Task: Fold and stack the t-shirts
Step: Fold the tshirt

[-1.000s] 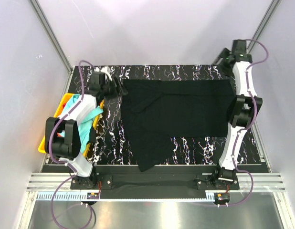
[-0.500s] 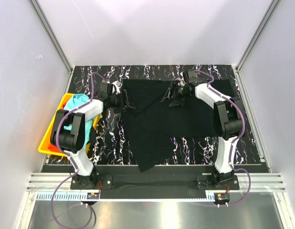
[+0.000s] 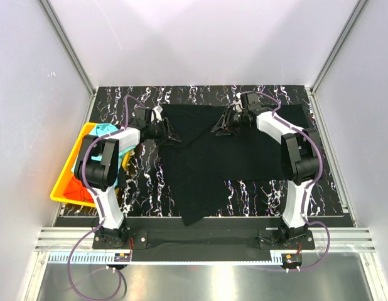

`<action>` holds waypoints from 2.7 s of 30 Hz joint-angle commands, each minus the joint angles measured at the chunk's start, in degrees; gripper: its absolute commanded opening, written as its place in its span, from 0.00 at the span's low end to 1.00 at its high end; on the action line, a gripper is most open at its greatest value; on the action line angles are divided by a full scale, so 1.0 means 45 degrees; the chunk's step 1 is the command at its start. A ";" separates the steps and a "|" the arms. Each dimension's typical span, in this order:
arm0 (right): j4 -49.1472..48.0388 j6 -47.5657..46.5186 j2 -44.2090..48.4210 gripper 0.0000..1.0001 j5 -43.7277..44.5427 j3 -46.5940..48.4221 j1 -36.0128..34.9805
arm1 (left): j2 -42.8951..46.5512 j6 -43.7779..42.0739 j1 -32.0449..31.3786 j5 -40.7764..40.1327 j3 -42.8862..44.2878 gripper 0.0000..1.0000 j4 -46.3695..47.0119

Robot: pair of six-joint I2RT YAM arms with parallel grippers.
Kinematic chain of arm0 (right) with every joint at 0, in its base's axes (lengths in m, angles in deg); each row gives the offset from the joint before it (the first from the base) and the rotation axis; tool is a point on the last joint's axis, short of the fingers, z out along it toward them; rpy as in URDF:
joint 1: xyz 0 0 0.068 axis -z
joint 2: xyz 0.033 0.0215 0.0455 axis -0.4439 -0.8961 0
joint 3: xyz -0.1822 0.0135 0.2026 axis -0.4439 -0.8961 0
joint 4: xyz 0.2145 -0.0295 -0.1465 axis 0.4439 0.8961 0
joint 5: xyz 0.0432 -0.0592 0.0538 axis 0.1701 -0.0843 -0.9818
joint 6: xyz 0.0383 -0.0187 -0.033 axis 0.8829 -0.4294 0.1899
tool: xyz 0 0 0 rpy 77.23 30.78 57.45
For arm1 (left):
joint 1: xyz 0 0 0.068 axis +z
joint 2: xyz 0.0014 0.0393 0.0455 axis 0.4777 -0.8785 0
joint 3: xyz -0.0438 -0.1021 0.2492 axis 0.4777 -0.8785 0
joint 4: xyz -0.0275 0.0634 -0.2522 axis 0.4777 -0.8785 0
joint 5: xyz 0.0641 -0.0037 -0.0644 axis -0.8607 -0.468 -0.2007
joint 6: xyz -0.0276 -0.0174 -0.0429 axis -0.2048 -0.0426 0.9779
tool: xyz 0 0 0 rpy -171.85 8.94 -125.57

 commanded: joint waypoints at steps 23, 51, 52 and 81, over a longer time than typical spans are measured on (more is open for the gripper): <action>-0.2258 0.3424 -0.3686 0.00 -0.0316 0.2522 -0.0217 | -0.1226 0.2576 0.0569 0.1318 0.2505 0.00 0.2622; -0.5658 0.7466 -0.6226 0.00 0.0231 0.5003 -0.0725 | -0.2693 0.2753 0.1156 0.1925 0.4262 0.05 0.3113; -0.5677 0.7641 -0.6284 0.01 0.0289 0.5101 -0.0744 | -0.2732 0.2713 0.1136 0.1866 0.4341 0.05 0.2976; -0.6616 0.8306 -0.5855 0.39 0.1167 0.3558 -0.1252 | -0.3944 0.4333 0.1429 0.1905 0.5437 0.09 0.4555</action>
